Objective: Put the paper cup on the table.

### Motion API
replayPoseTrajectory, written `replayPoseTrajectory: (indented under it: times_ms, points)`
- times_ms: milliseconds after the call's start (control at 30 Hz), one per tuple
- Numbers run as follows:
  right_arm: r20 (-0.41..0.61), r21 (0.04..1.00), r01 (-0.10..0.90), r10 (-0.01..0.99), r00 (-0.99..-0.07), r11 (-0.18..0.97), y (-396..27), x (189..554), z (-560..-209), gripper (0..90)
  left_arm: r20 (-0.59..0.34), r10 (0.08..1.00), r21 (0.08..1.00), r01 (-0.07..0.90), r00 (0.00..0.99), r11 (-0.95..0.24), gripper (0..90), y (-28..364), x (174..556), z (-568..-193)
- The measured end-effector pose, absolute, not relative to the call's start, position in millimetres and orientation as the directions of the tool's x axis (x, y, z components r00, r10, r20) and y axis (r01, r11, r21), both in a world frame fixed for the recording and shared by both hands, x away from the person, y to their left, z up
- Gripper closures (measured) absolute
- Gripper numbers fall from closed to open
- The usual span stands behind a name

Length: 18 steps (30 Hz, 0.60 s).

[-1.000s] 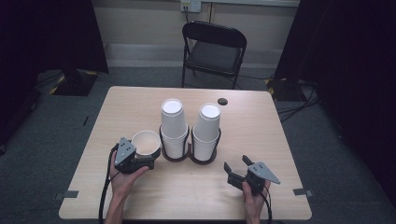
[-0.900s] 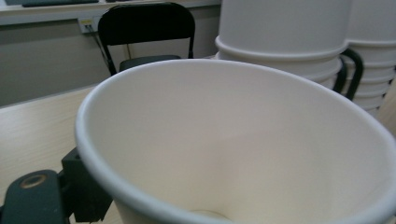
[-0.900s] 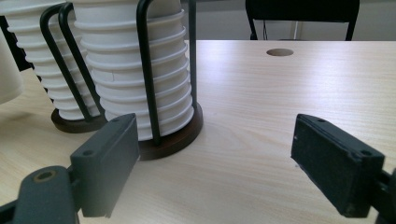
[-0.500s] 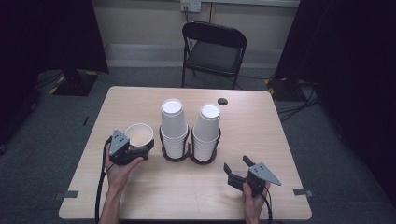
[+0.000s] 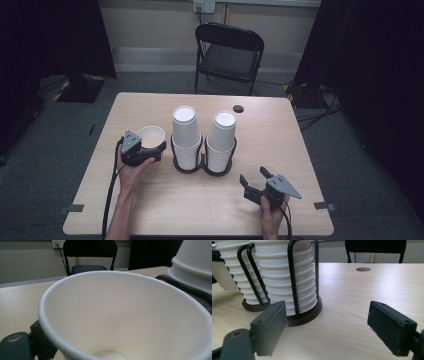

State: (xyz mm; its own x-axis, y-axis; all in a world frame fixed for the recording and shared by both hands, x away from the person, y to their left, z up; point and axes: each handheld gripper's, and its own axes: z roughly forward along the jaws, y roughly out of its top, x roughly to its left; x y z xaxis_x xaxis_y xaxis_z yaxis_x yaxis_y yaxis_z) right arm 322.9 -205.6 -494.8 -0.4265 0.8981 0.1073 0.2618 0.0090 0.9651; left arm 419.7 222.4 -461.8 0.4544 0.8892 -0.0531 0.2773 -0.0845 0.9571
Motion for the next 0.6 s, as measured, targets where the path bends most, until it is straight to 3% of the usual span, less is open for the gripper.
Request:
replayPoseTrajectory:
  times_ms: [600]
  points:
    - [0.117,0.964,0.266,0.896,-0.428,0.002,-206.4,323.4,-494.9,15.6,-0.064,0.901,0.929,0.355,0.429,-0.103,11.8,224.8,430.8,-484.8]
